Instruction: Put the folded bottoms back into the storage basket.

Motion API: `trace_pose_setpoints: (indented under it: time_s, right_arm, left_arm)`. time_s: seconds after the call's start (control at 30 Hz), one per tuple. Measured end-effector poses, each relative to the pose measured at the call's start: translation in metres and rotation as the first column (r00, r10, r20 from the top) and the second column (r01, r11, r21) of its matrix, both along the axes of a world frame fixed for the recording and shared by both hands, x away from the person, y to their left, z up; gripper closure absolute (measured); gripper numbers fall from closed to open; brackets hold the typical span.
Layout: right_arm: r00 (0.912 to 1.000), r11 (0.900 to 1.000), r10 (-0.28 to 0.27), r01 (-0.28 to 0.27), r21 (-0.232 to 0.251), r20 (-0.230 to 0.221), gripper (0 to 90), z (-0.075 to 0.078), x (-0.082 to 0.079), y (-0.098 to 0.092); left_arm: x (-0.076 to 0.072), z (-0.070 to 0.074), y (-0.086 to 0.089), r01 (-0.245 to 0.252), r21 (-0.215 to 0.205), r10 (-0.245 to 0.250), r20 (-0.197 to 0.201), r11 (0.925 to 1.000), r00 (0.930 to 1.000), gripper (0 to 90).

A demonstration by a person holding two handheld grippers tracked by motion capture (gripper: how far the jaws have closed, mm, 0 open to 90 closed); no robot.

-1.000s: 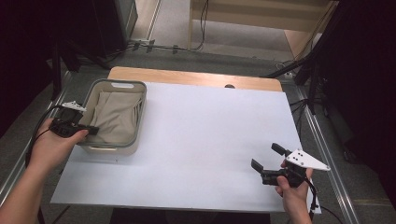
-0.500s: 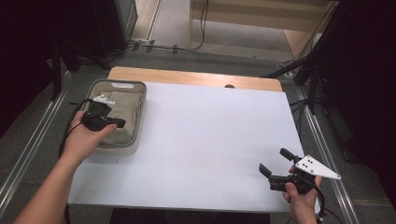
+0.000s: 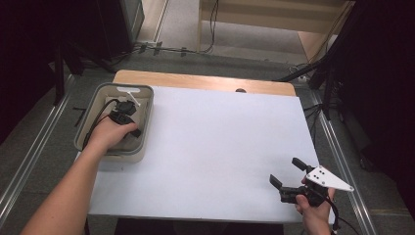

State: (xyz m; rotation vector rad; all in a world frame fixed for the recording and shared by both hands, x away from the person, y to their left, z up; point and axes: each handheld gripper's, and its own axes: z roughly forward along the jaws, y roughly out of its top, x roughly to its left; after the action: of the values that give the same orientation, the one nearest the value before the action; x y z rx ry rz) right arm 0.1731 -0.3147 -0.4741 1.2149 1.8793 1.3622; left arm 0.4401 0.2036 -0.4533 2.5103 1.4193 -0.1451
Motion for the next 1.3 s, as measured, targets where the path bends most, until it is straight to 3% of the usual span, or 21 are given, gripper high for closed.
trace_pose_setpoints:
  time_s: [0.07, 0.13, 0.2, 0.27, 0.3, 0.4, 0.47, 0.53, 0.6, 0.63, 0.7, 0.73, 0.77, 0.87, 0.97, 1.03, 1.07, 1.13, 1.2, 1.27, 1.3]
  right_arm:
    - [1.0000, 1.000, 0.000, 0.000, 0.001, 0.004, 0.0, 0.000, 0.000, -0.001]
    - [1.0000, 1.000, -0.008, 0.008, 0.007, 0.003, 0.0, 0.000, 0.001, -0.003]
    - [0.9999, 1.000, -0.015, 0.015, 0.010, 0.001, 0.0, -0.001, 0.001, -0.005]
    - [0.9998, 1.000, -0.018, 0.018, 0.012, 0.002, 0.0, -0.002, 0.002, -0.006]
    - [0.9998, 1.000, -0.020, 0.020, 0.013, 0.001, 0.0, -0.002, 0.002, -0.006]
    - [0.9998, 1.000, -0.018, 0.018, 0.015, 0.003, 0.0, -0.002, 0.003, -0.005]
    - [0.9999, 1.000, -0.013, 0.013, 0.006, 0.005, 0.0, -0.002, 0.003, -0.003]
    - [1.0000, 1.000, -0.008, 0.008, 0.002, 0.003, 0.0, -0.002, 0.003, 0.000]
    - [1.0000, 1.000, -0.006, 0.006, -0.010, 0.005, 0.0, -0.003, 0.003, 0.003]
    - [1.0000, 1.000, -0.004, 0.004, -0.016, 0.005, 0.0, -0.003, 0.002, 0.003]
    - [1.0000, 1.000, 0.000, 0.000, -0.018, 0.001, 0.0, -0.004, 0.002, 0.004]
    - [1.0000, 1.000, 0.001, -0.001, -0.018, -0.001, 0.0, -0.005, 0.002, 0.004]
    - [1.0000, 1.000, -0.001, 0.001, -0.019, -0.004, 0.0, -0.006, 0.002, 0.003]
    - [0.9999, 1.000, -0.009, 0.009, -0.019, -0.008, 0.0, -0.008, 0.003, 0.001]
    - [0.9999, 1.000, -0.012, 0.012, -0.016, -0.010, 0.0, -0.009, 0.003, 0.000]
    - [0.9999, 1.000, -0.012, 0.012, -0.016, -0.008, 0.0, -0.008, 0.002, 0.000]
    - [0.9999, 1.000, -0.013, 0.012, -0.017, -0.007, 0.0, -0.008, 0.002, 0.000]
    - [0.9999, 1.000, -0.013, 0.013, -0.016, -0.003, 0.0, -0.007, 0.002, -0.001]
    - [0.9999, 1.000, -0.016, 0.015, -0.013, -0.007, 0.0, -0.008, 0.002, -0.001]
    - [0.9998, 1.000, -0.015, 0.015, -0.012, -0.009, 0.0, -0.008, 0.003, 0.000]
    - [0.9999, 1.000, -0.012, 0.012, -0.013, -0.007, 0.0, -0.008, 0.004, 0.000]
  left_arm:
    - [-0.001, -0.001, 0.003, 0.018, -0.037, -0.019, -0.040, 0.9992, 0.9990, 90.0]
    - [0.001, 0.002, 0.010, 0.010, -0.069, -0.012, -0.029, 0.9976, 0.9995, 90.0]
    - [0.003, 0.009, 0.018, -0.026, -0.088, 0.032, 0.068, 0.9958, 0.9972, 75.2]
    - [0.006, 0.020, 0.027, -0.059, -0.119, 0.083, 0.202, 0.9911, 0.9759, 72.6]
    - [0.009, 0.026, 0.032, -0.098, -0.122, 0.128, 0.275, 0.9878, 0.9529, 75.0]
    - [0.023, 0.029, 0.041, -0.176, -0.072, 0.190, 0.360, 0.9817, 0.9132, 83.5]
    - [0.037, 0.022, 0.045, -0.217, -0.039, 0.216, 0.375, 0.9754, 0.9015, 85.0]
    - [0.045, 0.013, 0.047, -0.243, -0.052, 0.245, 0.374, 0.9686, 0.8948, 86.0]
    - [0.052, -0.001, 0.048, -0.273, -0.027, 0.266, 0.333, 0.9617, 0.9046, 84.4]
    - [0.054, -0.006, 0.049, -0.273, -0.029, 0.267, 0.334, 0.9616, 0.9040, 84.4]
    - [0.055, -0.007, 0.049, -0.313, -0.056, 0.313, 0.345, 0.9480, 0.8849, 87.2]
    - [0.055, -0.007, 0.048, -0.310, -0.034, 0.302, 0.357, 0.9500, 0.8839, 88.5]
    - [0.055, -0.007, 0.047, -0.321, 0.004, 0.295, 0.382, 0.9471, 0.8756, 89.7]
    - [0.053, -0.009, 0.048, -0.374, 0.036, 0.324, 0.425, 0.9269, 0.8451, 90.0]
    - [0.052, -0.007, 0.047, -0.366, 0.041, 0.315, 0.428, 0.9297, 0.8474, 89.2]
    - [0.049, -0.003, 0.043, -0.352, 0.029, 0.301, 0.457, 0.9355, 0.8370, 78.5]
    - [0.047, 0.002, 0.041, -0.326, -0.023, 0.297, 0.472, 0.9452, 0.8298, 76.1]
    - [0.046, 0.010, 0.035, -0.296, -0.110, 0.312, 0.484, 0.9487, 0.8176, 76.6]
    - [0.046, 0.012, 0.027, -0.259, -0.186, 0.318, 0.476, 0.9477, 0.8201, 80.6]
    - [0.048, 0.009, 0.016, -0.213, -0.198, 0.283, 0.460, 0.9568, 0.8418, 85.5]
    - [0.051, 0.004, 0.009, -0.194, -0.210, 0.269, 0.435, 0.9583, 0.8592, 85.5]
